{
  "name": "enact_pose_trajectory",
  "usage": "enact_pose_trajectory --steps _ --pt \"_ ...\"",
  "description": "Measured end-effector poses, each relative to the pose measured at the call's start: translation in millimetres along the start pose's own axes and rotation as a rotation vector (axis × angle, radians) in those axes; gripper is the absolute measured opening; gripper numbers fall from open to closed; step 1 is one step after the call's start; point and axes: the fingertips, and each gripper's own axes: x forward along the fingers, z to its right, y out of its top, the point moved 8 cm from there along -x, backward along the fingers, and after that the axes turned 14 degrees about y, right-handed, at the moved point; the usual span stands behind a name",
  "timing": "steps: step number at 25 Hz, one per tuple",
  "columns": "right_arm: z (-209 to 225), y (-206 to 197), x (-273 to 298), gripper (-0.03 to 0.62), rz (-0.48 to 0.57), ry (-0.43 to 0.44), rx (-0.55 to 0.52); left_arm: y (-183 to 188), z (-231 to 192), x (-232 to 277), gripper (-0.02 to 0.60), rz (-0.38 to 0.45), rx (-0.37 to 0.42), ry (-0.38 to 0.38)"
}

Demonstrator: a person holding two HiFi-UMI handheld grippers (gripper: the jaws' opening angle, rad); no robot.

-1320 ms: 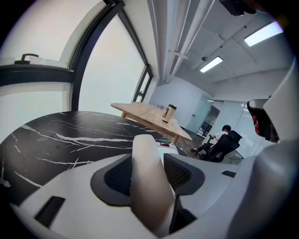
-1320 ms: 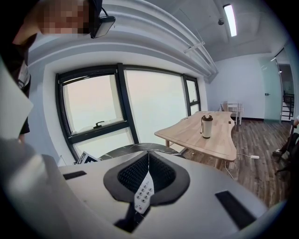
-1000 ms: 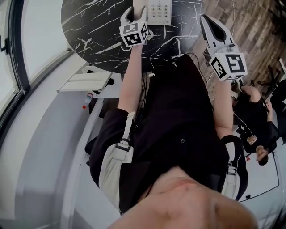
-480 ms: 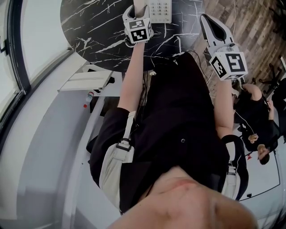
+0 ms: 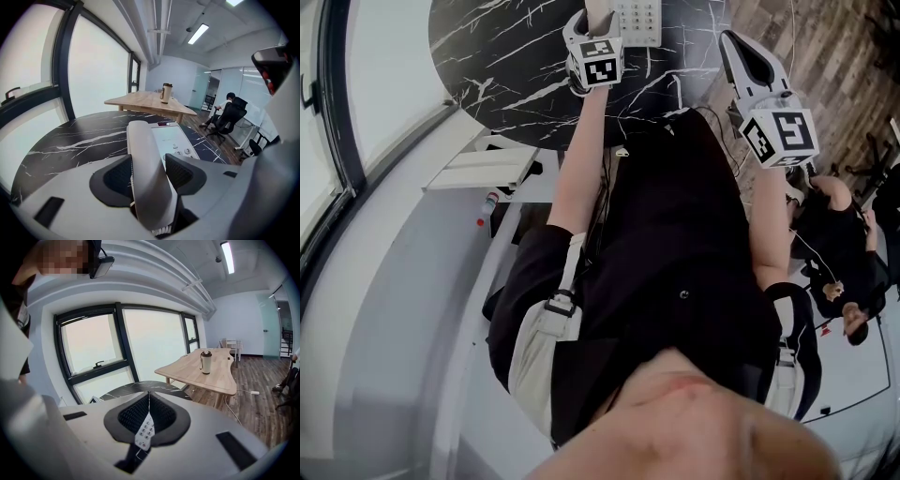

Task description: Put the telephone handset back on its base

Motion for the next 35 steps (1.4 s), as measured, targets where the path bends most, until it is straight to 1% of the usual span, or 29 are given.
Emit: enact_pose_trajectory --steps 2,5,8,13,19,26,30,33,35 --pt "0.2 -0.1 -0.4 0.031 -0.001 0.0 -0.001 -0.1 0.0 0.6 0.242 0.006 -0.007 -0.004" --pt "0.2 -0.8 -1.2 0.031 -0.001 -0.002 0.002 -0.8 1.3 2.1 0.256 0.013 -0.051 -0.037" --pt "-0.1 -2.9 -2.3 0.031 0.0 -0.002 0.01 -2.8 1.2 3.0 0.259 0.001 -0.085 -0.05" --pt "0.2 -6.1 -5.9 0.031 0.008 -0.007 0.018 -5.5 2.1 2.5 0.261 -0.006 -0.046 -0.04" --pt "-6.1 -7.1 -11.7 0.031 0.025 -0.005 0.01 -5.2 -3.9 -8.7 0.262 0.014 -0.037 -0.022" --pt "-10.4 -7.8 -13.9 0.031 0.049 0.037 0.002 4.4 -15.6 -36.5 0.262 0.066 -0.046 0.011" --pt "-17.1 -8.8 -21.7 0.031 0.065 0.062 -0.013 10.2 -15.9 -63.6 0.259 0.115 -0.053 0.027" --pt "-26.7 -8.3 -31.9 0.031 0.075 0.083 -0.029 10.7 -14.0 -89.6 0.256 0.143 -0.073 0.034" --pt "-33.1 -9.1 -40.0 0.031 0.082 0.099 -0.04 9.2 -11.3 -106.9 0.245 0.164 -0.08 0.041"
